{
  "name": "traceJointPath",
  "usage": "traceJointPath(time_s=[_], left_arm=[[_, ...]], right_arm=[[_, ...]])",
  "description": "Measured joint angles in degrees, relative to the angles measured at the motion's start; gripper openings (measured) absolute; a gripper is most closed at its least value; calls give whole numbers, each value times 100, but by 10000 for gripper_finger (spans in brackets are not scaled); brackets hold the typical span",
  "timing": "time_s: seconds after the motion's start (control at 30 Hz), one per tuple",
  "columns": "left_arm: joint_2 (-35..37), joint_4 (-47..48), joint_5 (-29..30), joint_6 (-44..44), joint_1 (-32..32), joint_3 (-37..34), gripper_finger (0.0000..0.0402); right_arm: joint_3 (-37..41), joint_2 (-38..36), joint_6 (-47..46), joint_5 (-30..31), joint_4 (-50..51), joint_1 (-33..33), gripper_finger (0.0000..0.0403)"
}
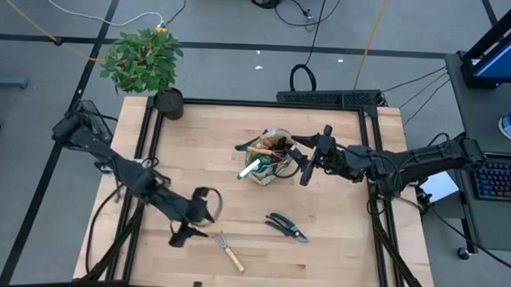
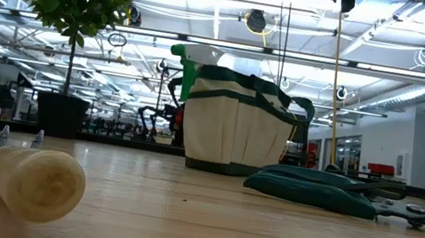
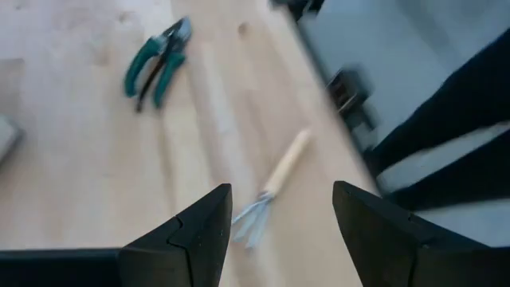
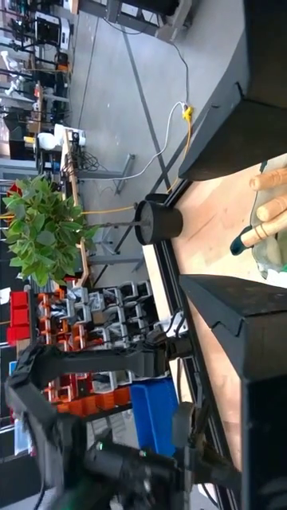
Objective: Pick & Place Garden tools in Gardening bag
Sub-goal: Put the light brown hand rake into the light brown gardening bag
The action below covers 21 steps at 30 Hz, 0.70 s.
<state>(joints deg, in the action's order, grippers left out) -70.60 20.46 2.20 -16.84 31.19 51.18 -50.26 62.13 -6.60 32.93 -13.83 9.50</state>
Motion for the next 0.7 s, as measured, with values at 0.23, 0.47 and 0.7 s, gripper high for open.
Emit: traceJointPath(time_s=[0.23, 0.47, 0.7], left_arm=[[-1426, 977, 228, 979, 13, 1381, 225], [-2340, 945, 91, 1072, 14, 2314, 225], [-3201, 916, 88, 1050, 169, 2862, 225]], right_arm=[[2, 0, 42, 2, -2, 0, 196], [2, 0, 42, 1, 70, 0, 193], [1, 3, 45, 0, 403, 0, 192]])
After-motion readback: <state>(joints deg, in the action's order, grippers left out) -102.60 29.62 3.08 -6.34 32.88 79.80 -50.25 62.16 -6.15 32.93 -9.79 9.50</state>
